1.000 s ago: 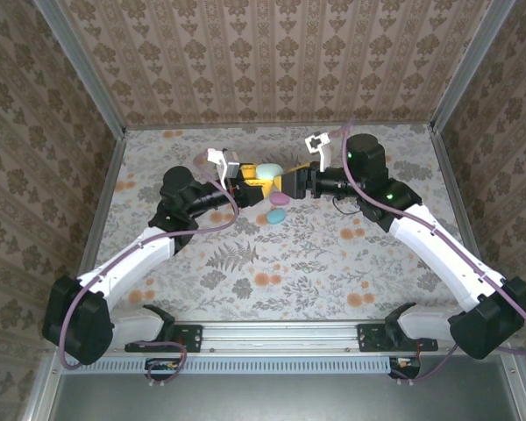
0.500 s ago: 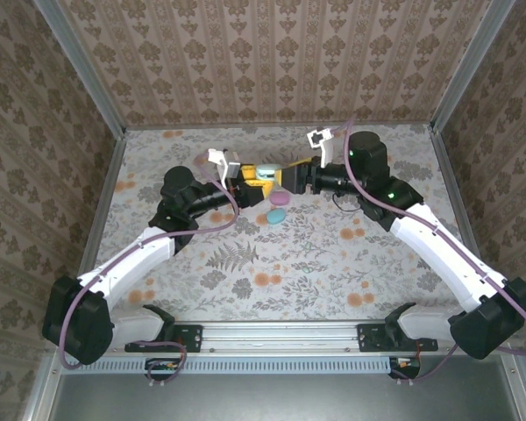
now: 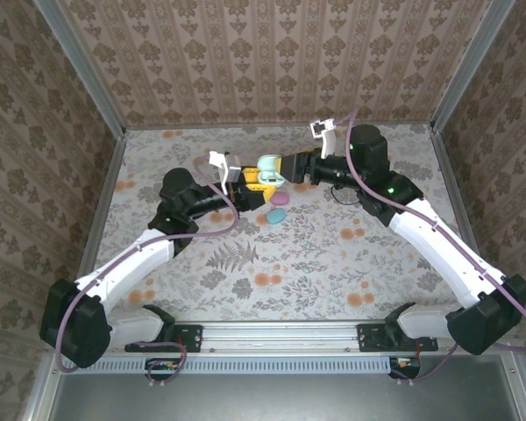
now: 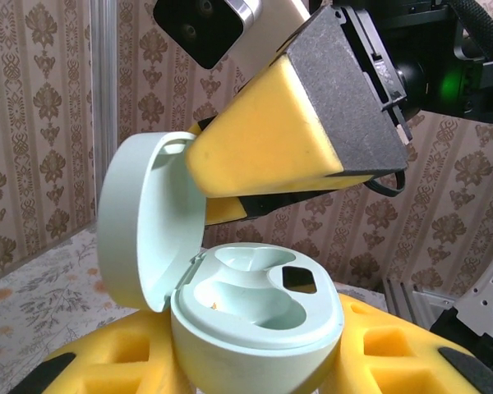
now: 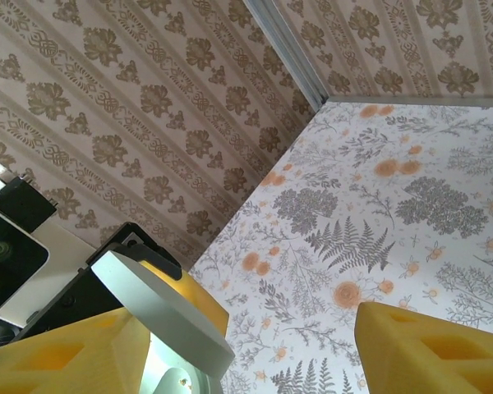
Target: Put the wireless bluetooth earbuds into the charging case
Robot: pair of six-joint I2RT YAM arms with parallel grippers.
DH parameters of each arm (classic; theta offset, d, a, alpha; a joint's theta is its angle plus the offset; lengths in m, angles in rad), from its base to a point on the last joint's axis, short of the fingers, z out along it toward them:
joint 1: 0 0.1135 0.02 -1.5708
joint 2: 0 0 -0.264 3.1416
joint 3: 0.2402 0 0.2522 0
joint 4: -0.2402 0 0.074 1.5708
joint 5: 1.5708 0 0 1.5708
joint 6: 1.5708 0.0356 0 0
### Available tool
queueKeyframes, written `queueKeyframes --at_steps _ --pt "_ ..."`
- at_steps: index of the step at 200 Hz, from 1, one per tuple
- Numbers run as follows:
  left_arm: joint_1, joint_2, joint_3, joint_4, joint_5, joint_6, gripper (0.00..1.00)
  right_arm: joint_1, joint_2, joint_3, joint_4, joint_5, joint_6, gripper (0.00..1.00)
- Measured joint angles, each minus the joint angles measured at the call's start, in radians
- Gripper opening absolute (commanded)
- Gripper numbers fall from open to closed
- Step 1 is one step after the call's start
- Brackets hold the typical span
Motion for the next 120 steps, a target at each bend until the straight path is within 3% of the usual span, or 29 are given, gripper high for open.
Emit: queueKeyframes --at_steps 39,76,120 --pt "0.000 -0.012 -0.003 -0.006 -0.033 0.026 0.25 0.000 -0.084 -0.001 -0.006 0.011 0.018 0.65" --pt "0.000 -0.027 -0.037 0.005 -0.077 0.029 0.25 -0.033 -0.209 -0.001 -0.116 0.144 0.019 0.48" --pt "0.001 -0.045 -0.086 0.012 -0.130 0.029 0.25 -0.140 -0.164 -0.099 -0.309 0.239 0.101 0.41"
